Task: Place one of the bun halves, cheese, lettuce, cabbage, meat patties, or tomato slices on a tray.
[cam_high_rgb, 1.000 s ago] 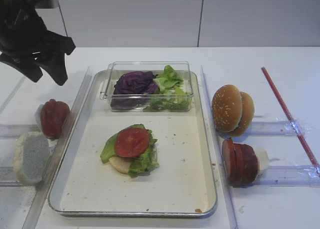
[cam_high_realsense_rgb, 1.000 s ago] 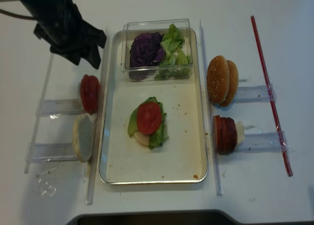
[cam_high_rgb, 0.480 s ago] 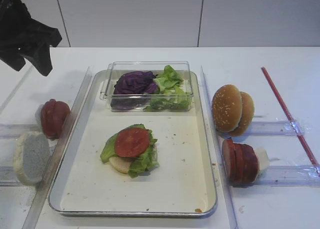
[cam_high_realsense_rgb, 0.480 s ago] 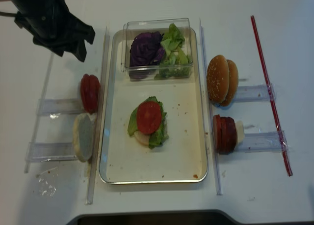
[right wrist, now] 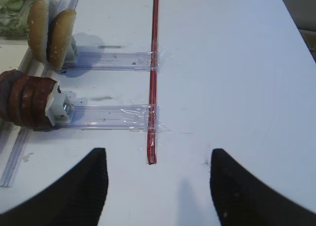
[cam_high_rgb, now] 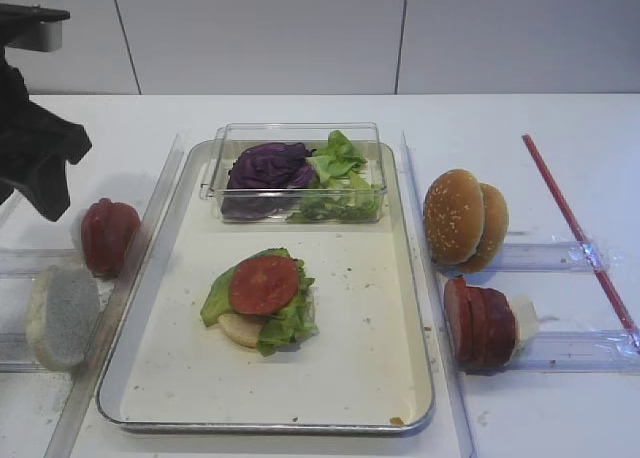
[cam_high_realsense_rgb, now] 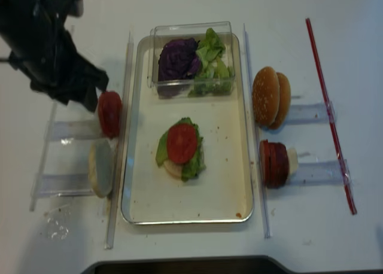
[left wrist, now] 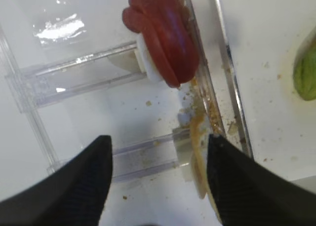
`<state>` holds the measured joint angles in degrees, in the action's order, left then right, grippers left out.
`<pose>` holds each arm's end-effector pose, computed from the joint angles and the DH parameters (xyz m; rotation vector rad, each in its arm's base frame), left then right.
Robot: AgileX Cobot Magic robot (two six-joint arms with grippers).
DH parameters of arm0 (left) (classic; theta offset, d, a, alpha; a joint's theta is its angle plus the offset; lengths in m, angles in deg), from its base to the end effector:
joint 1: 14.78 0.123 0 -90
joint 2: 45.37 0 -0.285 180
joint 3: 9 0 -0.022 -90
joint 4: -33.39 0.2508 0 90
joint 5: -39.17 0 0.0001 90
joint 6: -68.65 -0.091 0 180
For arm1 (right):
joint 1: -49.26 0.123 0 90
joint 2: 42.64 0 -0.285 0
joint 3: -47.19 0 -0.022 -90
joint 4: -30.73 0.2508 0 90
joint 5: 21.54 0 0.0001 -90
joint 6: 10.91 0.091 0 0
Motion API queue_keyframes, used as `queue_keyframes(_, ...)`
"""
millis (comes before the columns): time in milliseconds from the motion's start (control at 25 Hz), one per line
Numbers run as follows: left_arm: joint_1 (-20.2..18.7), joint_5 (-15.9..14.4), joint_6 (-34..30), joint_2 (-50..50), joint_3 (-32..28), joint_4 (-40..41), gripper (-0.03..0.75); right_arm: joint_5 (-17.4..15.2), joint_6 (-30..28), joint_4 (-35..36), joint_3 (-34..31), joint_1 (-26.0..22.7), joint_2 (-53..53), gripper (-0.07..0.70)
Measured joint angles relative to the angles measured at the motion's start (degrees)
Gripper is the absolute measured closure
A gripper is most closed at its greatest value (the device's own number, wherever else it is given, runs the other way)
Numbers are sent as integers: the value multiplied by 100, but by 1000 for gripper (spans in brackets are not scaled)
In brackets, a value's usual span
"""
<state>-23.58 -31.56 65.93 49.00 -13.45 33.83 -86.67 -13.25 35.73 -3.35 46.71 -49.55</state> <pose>0.2860 -0.0436 0.3009 0.2997 2.9438 -0.0033 -0.0066 0.0075 0.2620 -0.0032 2.1365 0.0561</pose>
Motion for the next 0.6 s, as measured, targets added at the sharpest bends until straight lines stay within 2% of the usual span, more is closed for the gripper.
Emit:
queue_keyframes(280, 0, 10, 88, -476, -581, 188, 328, 0, 0, 0, 0, 0, 0, 164)
queue_keyframes(600, 0, 10, 168, -1358, -773, 215, 328, 0, 0, 0, 0, 0, 0, 167)
